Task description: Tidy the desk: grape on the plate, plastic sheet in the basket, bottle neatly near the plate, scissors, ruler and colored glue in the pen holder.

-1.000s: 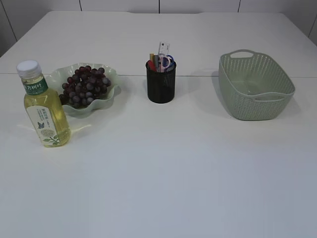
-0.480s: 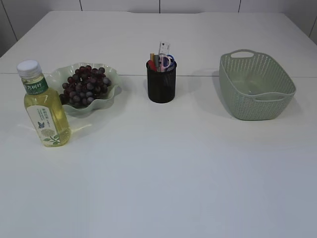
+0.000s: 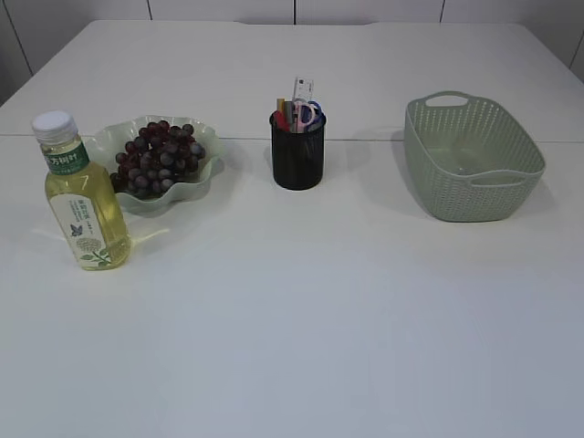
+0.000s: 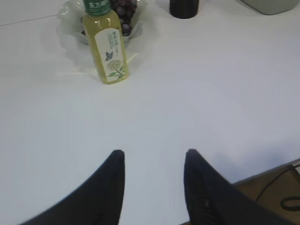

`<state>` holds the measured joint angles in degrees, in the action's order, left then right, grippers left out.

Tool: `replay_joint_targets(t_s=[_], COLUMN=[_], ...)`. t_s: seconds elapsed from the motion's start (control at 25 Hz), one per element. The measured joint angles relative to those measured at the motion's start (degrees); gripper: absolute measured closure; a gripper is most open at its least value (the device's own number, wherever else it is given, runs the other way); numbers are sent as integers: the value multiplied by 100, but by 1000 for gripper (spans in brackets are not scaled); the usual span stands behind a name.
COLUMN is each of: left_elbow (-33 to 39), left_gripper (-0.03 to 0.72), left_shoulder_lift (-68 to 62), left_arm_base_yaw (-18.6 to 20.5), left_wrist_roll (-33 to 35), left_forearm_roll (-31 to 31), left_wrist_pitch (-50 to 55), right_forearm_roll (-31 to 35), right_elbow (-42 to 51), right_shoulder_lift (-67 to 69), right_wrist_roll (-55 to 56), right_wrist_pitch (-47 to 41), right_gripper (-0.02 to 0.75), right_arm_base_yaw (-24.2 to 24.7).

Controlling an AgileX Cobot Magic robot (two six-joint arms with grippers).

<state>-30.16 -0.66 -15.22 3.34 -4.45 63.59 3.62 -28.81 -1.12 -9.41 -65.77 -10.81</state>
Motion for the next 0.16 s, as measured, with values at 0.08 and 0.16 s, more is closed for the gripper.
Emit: replay_joint_targets(t_s=[0.08, 0.16], left_elbow=[0, 0], left_gripper=[379, 379], left_shoulder_lift=[0, 0], left_arm_base_yaw=[135, 163], left_wrist_roll=[0, 0], left_forearm_roll=[1, 1], left_wrist_pitch=[0, 0], right_forearm_roll=[0, 0], right_elbow=[0, 0], right_shoulder_lift=[0, 0], right_wrist_roll=[10, 10], right_wrist_pitch=[0, 0], right_gripper=[279, 280], right_arm_base_yaw=[0, 0])
